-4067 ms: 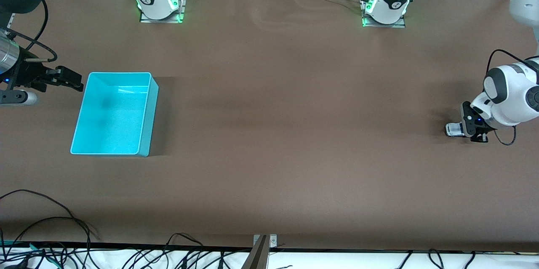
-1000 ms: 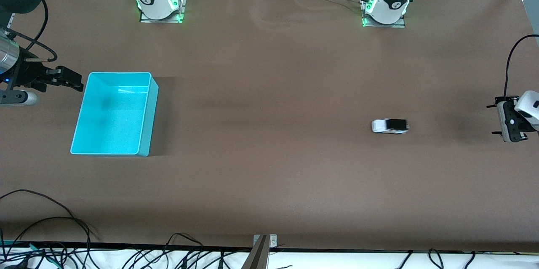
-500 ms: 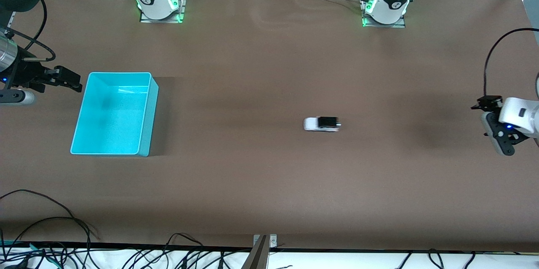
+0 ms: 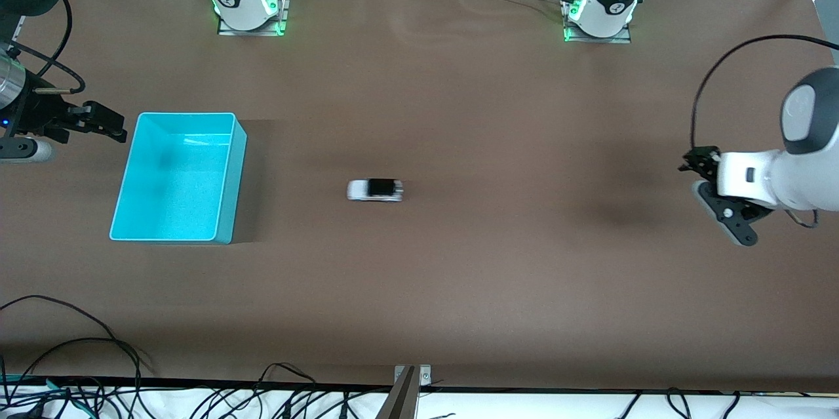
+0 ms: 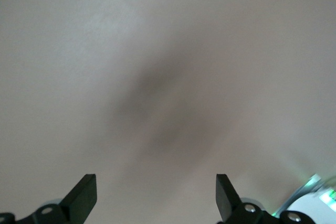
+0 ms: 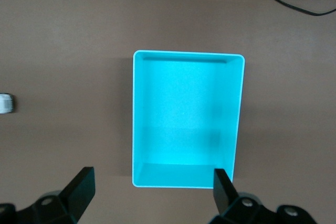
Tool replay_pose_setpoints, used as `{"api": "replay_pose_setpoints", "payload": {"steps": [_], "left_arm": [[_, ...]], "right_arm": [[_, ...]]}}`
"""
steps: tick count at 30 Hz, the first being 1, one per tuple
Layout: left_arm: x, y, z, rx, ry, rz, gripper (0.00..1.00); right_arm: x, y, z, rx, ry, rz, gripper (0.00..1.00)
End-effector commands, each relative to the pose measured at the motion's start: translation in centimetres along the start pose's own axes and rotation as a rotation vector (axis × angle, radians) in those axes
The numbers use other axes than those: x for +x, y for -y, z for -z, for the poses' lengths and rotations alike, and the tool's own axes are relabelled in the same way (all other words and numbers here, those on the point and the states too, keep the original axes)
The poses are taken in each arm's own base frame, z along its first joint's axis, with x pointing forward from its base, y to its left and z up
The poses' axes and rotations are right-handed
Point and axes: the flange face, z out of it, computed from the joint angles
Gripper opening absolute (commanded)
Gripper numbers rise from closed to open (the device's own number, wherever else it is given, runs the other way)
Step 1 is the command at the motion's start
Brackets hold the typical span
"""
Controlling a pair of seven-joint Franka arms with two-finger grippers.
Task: Wind and store white jeep toy
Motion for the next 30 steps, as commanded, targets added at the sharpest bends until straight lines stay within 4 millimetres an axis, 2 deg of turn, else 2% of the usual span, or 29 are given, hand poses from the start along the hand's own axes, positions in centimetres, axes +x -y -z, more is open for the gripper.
{"api": "replay_pose_setpoints", "payload": {"steps": [1,7,9,11,17,19,21,24,26,30], "left_arm": [[1.7,-3.8,1.6,-0.017,-0.003,0.116,1.00],[3.6,-6.7,2.7,-0.015,-0.019,0.133,1.00],[3.3,-6.5,4.3,0.002,-0.045,0.141,1.00],[3.5,-7.2,5.5,0.022,-0.059,0.134,1.00],[3.3,-8.2,6.4,0.014,-0.041,0.184,1.00],[3.7,-10.0,7.5,0.039,-0.048,0.206,1.00],[4.0,-10.9,8.0,0.059,-0.046,0.236,1.00],[3.8,-11.9,8.7,0.046,-0.064,0.283,1.00],[3.1,-11.6,9.0,0.019,-0.082,0.314,1.00],[1.9,-11.3,9.7,-0.008,-0.110,0.352,1.00]], "right_arm": [[-0.4,0.4,0.2,0.018,-0.001,0.018,1.00],[-0.1,-0.2,-0.6,0.019,0.014,0.012,1.00],[-0.1,-0.2,-0.6,0.019,0.014,0.012,1.00],[0.0,-0.1,-0.8,0.018,0.017,0.013,1.00],[0.2,-0.1,-1.0,0.016,0.014,0.013,1.00],[0.4,0.1,-1.8,0.016,0.032,0.028,1.00],[0.9,0.3,-2.9,0.017,0.052,0.069,1.00],[1.0,0.3,-3.3,0.013,0.057,0.162,1.00],[1.1,0.4,-3.4,0.013,0.058,0.219,1.00],[1.6,0.6,-4.9,0.022,0.083,0.359,1.00]]}}
